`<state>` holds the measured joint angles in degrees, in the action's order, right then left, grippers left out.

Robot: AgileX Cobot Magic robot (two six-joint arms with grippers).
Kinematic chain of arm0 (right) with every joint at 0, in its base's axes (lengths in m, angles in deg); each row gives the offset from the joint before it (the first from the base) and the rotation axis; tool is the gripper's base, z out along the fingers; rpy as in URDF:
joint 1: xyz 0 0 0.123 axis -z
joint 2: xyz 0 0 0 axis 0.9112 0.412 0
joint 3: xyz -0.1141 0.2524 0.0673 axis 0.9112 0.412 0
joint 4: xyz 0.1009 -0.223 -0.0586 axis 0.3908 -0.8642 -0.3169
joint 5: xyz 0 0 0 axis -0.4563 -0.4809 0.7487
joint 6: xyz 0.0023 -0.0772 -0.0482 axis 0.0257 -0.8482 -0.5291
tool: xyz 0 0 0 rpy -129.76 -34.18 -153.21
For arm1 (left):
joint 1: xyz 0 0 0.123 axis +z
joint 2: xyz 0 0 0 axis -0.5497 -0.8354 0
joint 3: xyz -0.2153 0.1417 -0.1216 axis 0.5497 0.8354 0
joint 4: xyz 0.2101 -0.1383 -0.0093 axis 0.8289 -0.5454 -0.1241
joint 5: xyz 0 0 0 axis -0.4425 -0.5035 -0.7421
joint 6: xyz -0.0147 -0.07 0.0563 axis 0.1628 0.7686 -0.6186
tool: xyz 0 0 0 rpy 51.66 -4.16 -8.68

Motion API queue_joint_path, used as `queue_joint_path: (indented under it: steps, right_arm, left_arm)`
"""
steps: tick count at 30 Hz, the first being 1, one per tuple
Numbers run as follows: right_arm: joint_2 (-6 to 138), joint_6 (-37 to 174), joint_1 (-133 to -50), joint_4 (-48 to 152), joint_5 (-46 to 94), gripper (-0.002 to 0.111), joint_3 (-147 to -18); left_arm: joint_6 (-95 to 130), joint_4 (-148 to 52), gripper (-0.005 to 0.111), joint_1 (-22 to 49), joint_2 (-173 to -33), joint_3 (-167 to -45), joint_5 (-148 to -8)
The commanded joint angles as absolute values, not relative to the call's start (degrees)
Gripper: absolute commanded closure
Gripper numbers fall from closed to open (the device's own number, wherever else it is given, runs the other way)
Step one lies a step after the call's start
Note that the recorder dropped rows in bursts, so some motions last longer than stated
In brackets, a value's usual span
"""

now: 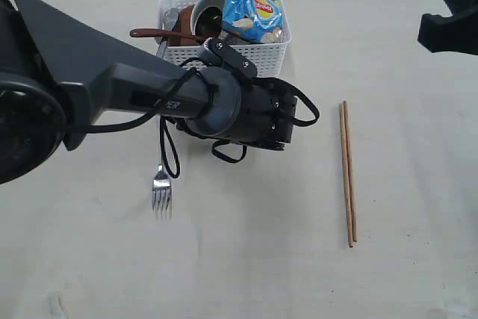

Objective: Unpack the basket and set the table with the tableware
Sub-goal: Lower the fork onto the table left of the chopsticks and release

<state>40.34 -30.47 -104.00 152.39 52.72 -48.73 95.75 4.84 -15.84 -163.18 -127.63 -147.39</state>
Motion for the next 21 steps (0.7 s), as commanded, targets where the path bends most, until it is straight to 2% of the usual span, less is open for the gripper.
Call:
queue_joint_path:
  steps: [1,4,6,9,10,14,21]
  right_arm:
    - [40.05,-30.1,-104.03,152.07,52.2,0.064,-47.6]
    - [40.05,-30.37,-104.03,152.07,51.91,0.064,-47.48]
    - [40.05,-30.68,-104.03,152.07,51.4,0.064,-47.48]
    - [40.05,-30.68,-104.03,152.07,50.9,0.064,-47.48]
    - [40.18,-30.68,-104.03,152.07,50.91,0.064,-47.48]
    - [40.18,-30.8,-104.03,152.07,50.91,0.064,-47.48]
    - [40.18,-30.91,-104.03,152.07,50.91,0.064,-47.48]
  left_arm:
    - [93.58,4.36,0.073,-17.16,-160.85,-129.06,-147.99]
    - [91.6,5.2,0.073,-18.76,-158.75,-129.19,-147.99]
    - [88.61,5.32,0.078,-19.88,-157.06,-129.19,-147.99]
    - [85.03,5.48,0.102,-21.55,-154.21,-129.19,-147.99]
    - [83.74,5.7,0.106,-21.87,-153.07,-129.19,-147.99]
    - [77.42,4.34,0.107,-20.91,-148.04,-128.85,-140.85]
    - [56.18,-16.69,0.107,-13.43,-136.71,-128.85,-121.32]
